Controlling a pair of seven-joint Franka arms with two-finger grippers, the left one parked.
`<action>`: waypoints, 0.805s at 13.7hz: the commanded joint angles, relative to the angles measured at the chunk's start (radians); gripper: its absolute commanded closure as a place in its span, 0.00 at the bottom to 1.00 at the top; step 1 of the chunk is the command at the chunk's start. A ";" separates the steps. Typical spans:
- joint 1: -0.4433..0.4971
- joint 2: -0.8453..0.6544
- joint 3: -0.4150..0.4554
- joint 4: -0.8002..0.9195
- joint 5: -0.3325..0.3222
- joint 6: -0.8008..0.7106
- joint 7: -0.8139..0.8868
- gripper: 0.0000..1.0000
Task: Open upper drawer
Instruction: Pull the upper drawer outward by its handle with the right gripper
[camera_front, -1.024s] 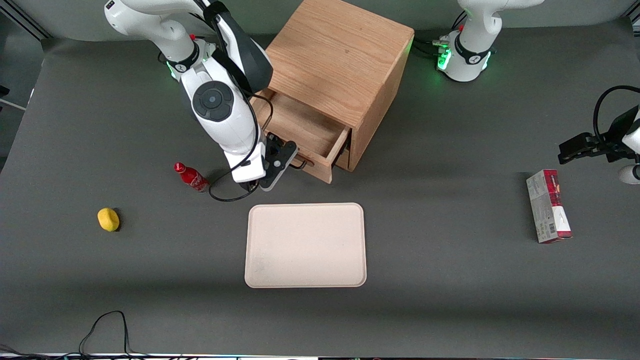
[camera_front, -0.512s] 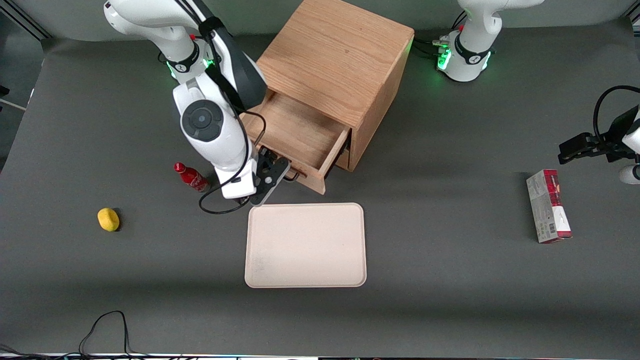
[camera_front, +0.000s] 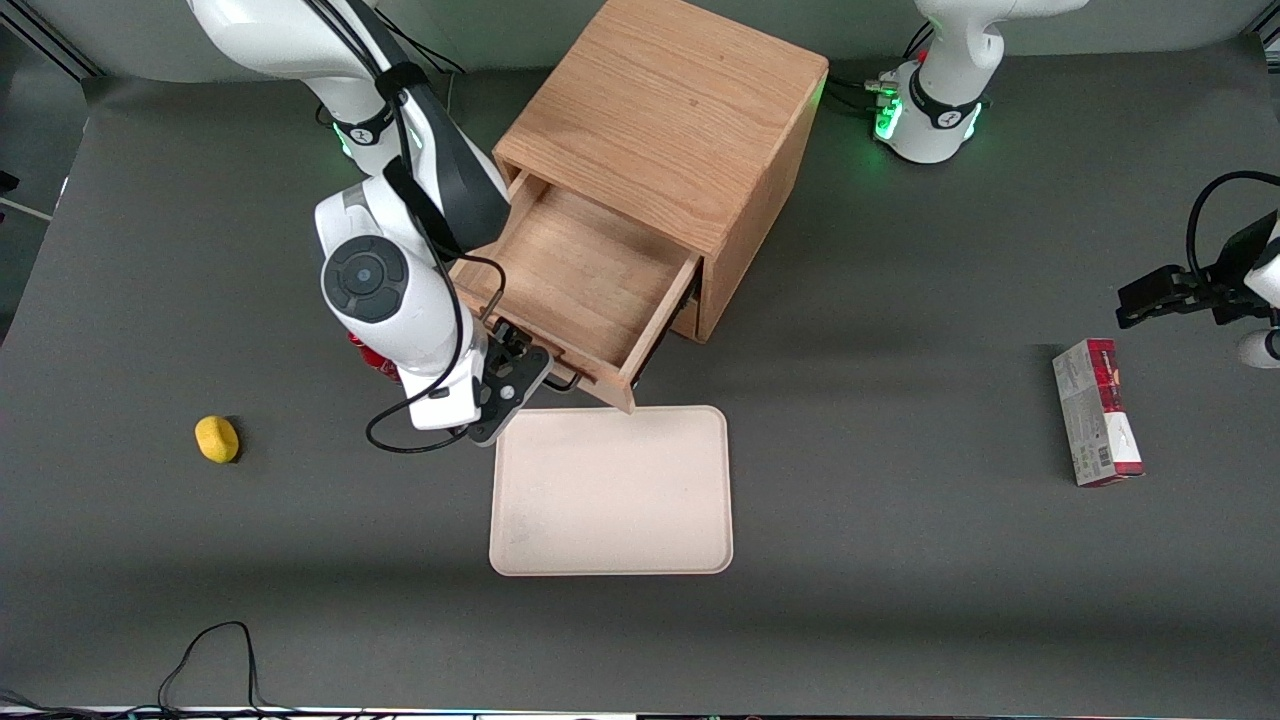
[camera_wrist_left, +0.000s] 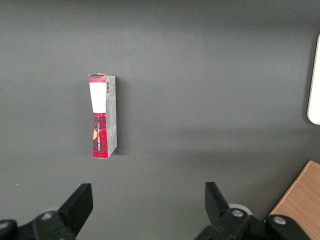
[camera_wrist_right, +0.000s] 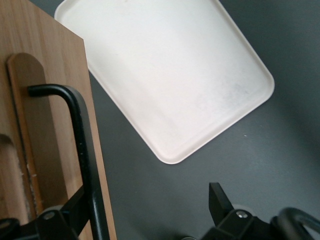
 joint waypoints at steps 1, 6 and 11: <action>-0.017 0.044 -0.002 0.057 0.004 -0.024 -0.020 0.00; -0.040 0.062 -0.002 0.087 0.004 -0.024 -0.020 0.00; -0.043 0.065 -0.003 0.102 0.004 -0.024 -0.011 0.00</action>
